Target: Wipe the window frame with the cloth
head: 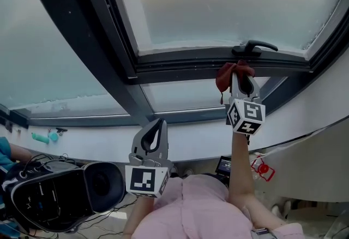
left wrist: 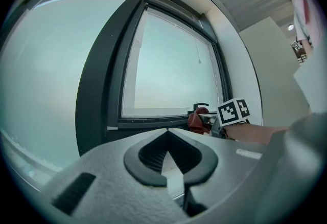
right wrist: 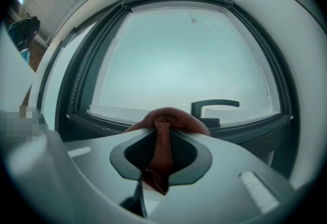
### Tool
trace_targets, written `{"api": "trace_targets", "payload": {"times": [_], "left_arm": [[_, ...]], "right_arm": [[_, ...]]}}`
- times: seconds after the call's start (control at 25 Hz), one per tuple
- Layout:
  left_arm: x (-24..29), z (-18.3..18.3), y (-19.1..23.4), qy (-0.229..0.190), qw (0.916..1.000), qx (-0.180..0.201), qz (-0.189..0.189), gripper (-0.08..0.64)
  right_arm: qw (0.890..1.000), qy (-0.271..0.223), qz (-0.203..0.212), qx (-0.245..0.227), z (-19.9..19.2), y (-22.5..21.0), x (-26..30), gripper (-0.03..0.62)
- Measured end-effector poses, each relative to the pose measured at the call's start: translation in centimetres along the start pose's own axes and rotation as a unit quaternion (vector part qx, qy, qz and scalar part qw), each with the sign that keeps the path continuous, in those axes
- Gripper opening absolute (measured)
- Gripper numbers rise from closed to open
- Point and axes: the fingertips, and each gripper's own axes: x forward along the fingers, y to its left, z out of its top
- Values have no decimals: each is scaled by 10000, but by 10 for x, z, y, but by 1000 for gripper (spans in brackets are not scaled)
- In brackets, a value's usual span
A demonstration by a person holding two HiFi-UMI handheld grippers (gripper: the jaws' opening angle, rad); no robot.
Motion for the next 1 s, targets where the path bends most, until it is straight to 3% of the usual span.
{"api": "trace_targets", "payload": {"times": [0.2, 0.36, 0.52, 0.84, 1.0], "left_arm": [[-2, 2, 16, 45, 10000, 8, 70, -3], [-11, 3, 36, 32, 9998, -40, 205, -3], [-14, -2, 72, 118, 9987, -116, 477, -3], [-46, -4, 129, 235, 9936, -163, 1094, -3], [-63, -1, 134, 197, 9913, -175, 1291, -3]], "right_arm": [[9931, 15, 1167, -136, -1, 105, 6, 71], [9774, 78, 2099, -244, -7, 197, 11, 71], [9613, 229, 2724, -343, -24, 268, 30, 69], [9364, 425, 3443, -533, -43, 364, 61, 69], [9405, 495, 3315, -565, -50, 364, 73, 67]]}}
